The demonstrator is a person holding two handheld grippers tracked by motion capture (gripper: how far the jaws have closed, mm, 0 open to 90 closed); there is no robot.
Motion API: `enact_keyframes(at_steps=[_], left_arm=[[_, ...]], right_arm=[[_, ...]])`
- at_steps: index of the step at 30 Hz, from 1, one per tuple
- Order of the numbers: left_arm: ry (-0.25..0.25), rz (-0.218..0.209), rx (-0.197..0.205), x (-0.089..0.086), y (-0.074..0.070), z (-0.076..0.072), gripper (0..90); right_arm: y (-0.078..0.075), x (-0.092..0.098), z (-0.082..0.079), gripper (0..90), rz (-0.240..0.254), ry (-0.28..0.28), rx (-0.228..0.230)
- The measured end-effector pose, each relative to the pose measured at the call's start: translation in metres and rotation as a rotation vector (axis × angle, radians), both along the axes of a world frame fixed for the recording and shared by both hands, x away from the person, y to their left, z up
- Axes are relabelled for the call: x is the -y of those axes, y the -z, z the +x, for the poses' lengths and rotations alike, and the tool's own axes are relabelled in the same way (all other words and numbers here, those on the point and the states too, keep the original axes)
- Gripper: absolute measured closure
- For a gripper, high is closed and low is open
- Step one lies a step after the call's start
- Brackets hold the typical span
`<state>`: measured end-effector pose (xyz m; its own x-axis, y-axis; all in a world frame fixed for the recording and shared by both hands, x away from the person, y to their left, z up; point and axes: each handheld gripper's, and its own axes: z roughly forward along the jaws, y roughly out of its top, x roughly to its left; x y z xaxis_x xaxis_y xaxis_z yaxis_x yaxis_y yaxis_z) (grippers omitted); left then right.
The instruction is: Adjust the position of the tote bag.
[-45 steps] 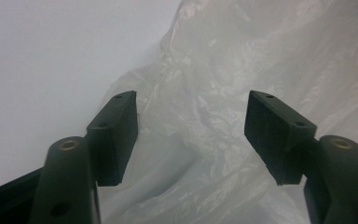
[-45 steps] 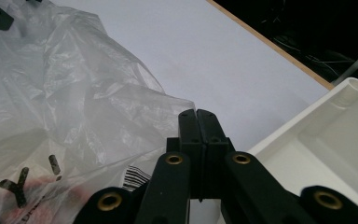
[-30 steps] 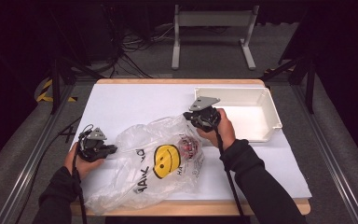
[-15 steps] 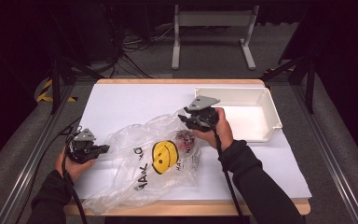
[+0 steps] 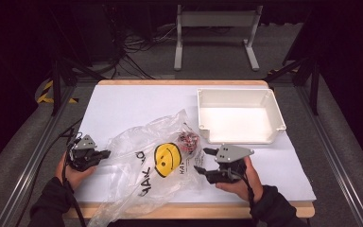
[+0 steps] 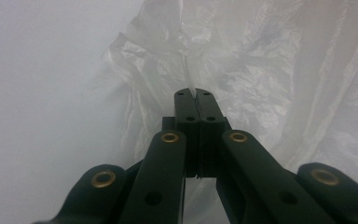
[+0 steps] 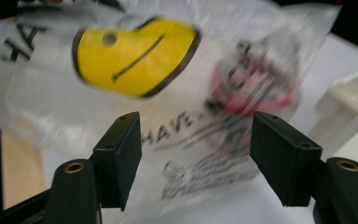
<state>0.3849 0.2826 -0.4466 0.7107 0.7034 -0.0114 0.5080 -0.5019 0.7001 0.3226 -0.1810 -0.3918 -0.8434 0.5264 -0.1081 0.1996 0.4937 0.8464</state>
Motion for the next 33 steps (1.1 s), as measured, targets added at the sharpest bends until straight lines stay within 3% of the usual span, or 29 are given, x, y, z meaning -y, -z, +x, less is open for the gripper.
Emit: enact_keyframes(at_steps=[1,2,3,10,13,15,18,21,23,33], left_arm=[[-0.006,-0.007,-0.004,0.001,0.001,-0.001,90.0],[-0.006,-0.007,-0.004,0.001,0.001,-0.001,90.0],[-0.006,-0.006,-0.003,0.001,0.002,0.0,90.0],[-0.004,-0.023,0.008,-0.001,0.003,-0.002,90.0],[0.002,-0.022,0.007,-0.002,0.005,-0.002,90.0],[-0.001,-0.022,0.007,-0.001,0.006,-0.003,90.0],[0.003,-0.017,0.015,0.0,0.007,-0.003,89.9],[0.006,-0.017,0.016,0.003,0.006,-0.003,89.9],[0.005,-0.019,0.016,0.003,0.006,-0.004,89.9],[0.031,-0.018,0.019,0.009,0.003,-0.016,89.9]], right_arm=[[0.011,-0.001,-0.006,31.6,-0.025,-0.02,-0.035],[0.011,-0.001,-0.006,31.6,-0.025,-0.02,-0.035],[0.021,-0.002,-0.011,28.5,-0.015,-0.029,-0.082],[0.04,-0.015,-0.01,28.4,-0.071,-0.046,-0.112],[0.051,-0.021,-0.007,38.1,-0.126,-0.043,-0.121],[0.053,-0.022,-0.006,41.8,-0.133,-0.041,-0.131],[0.054,-0.02,-0.004,56.4,-0.14,-0.036,-0.14],[0.052,-0.017,-0.004,77.5,-0.142,-0.041,-0.119],[0.05,-0.013,-0.004,84.3,-0.144,-0.041,-0.109],[0.037,0.015,0.002,88.2,-0.138,0.032,-0.075]])
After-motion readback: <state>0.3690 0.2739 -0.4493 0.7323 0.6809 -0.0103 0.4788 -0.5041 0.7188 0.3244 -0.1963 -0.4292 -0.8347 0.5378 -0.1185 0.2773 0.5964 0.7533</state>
